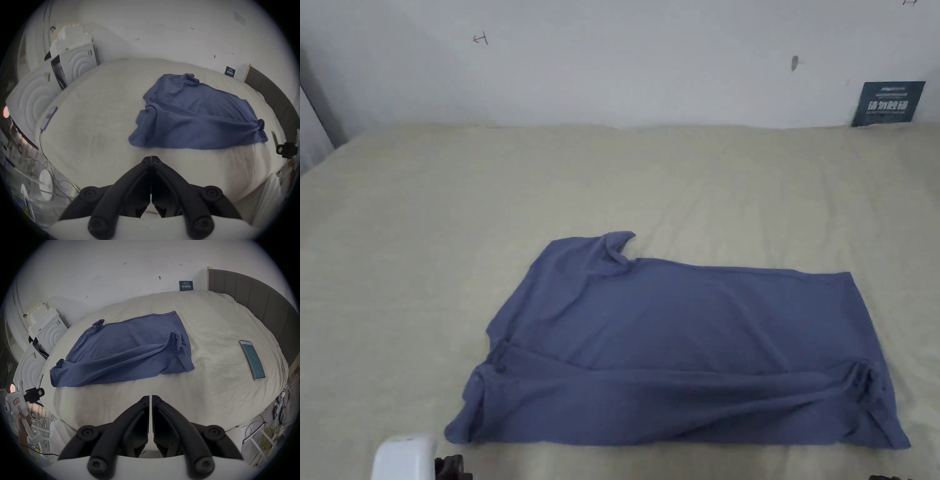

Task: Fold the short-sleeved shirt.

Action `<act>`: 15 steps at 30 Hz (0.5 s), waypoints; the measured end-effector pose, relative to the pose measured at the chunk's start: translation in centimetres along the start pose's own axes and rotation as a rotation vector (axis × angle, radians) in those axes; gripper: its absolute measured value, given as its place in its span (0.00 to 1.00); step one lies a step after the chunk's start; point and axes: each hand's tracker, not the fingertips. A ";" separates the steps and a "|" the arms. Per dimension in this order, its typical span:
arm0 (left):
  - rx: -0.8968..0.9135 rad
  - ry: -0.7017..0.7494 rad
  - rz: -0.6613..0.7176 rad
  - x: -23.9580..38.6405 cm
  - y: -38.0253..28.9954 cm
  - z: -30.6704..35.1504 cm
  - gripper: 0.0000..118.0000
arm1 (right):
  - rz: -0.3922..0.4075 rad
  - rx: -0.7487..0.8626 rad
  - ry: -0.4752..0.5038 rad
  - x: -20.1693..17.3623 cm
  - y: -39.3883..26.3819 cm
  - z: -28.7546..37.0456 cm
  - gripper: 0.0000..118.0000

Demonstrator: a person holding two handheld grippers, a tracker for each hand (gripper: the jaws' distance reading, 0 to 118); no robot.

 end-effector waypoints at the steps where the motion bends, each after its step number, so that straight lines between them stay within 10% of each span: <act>1: 0.035 0.038 -0.034 0.1 0.2 -0.3 0.09 | -0.003 0.000 0.003 0.0 0.0 0.0 0.06; 2: 0.054 0.034 -0.063 0.2 0.4 -0.9 0.30 | -0.014 -0.003 0.014 0.0 0.0 0.0 0.06; 3: 0.032 0.038 -0.089 0.1 0.9 -1.7 0.71 | -0.023 -0.006 0.024 0.0 -0.1 -0.2 0.06; 5: -0.039 0.013 -0.093 -0.2 1.7 -3.7 0.99 | -0.030 -0.014 0.030 -0.1 0.0 -0.4 0.06; 11: -0.091 0.028 -0.047 -1.3 2.5 -8.2 0.93 | 0.035 -0.043 -0.020 -0.9 0.6 -0.7 0.06; 15: -0.160 -0.032 0.040 -2.4 1.8 -10.2 0.55 | 0.016 -0.051 -0.018 -0.7 1.2 -0.9 0.06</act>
